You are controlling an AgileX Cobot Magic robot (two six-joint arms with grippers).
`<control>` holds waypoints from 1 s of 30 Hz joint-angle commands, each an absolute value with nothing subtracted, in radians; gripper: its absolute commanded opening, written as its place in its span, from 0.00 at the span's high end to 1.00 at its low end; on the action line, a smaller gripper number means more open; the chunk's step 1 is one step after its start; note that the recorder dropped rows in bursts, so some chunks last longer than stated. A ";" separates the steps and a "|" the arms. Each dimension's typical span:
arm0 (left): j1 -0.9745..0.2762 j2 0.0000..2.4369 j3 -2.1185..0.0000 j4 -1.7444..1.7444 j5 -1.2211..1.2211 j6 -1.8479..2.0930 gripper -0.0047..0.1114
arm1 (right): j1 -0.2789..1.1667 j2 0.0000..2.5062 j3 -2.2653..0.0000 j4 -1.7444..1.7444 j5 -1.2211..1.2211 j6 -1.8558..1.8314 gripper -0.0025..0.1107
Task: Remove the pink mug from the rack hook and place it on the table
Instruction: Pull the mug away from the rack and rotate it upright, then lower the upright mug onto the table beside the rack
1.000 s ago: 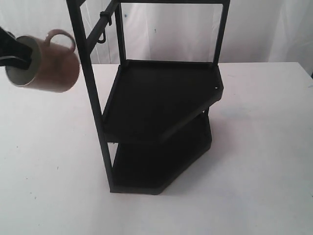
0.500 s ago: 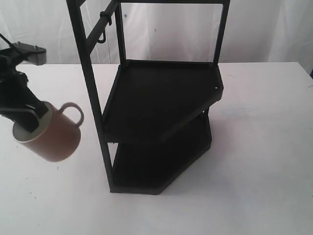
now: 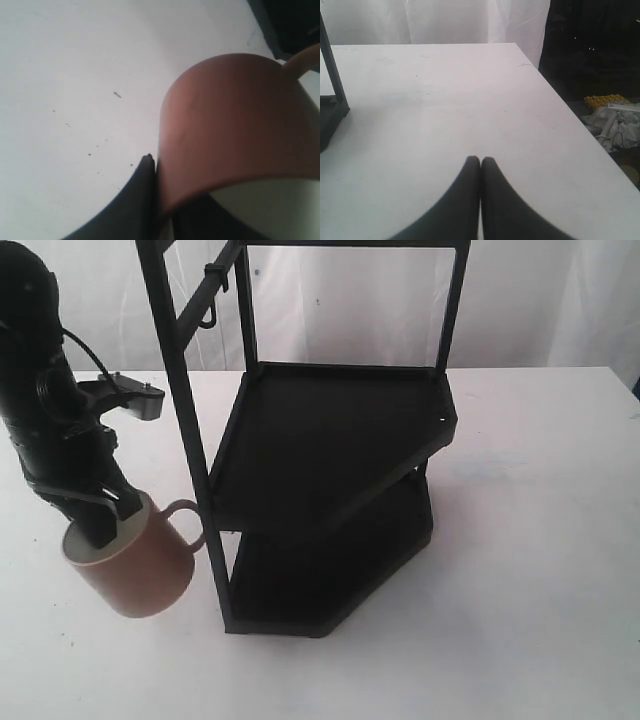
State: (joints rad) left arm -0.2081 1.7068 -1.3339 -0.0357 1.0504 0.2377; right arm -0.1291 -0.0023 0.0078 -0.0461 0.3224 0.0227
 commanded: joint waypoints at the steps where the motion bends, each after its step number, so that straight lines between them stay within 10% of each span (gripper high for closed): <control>1: -0.212 1.737 -1.340 -0.017 1.001 0.198 0.96 | -0.136 0.000 0.000 -0.049 0.315 0.023 0.98; 30: -0.212 1.860 -1.340 0.000 0.889 0.196 0.96 | -0.136 0.000 0.000 -0.049 0.315 0.023 0.98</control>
State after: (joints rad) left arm -0.2081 1.8494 -1.3399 0.0000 0.8743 0.2038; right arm -0.1291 -0.0023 0.0078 -0.0461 0.3224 0.0227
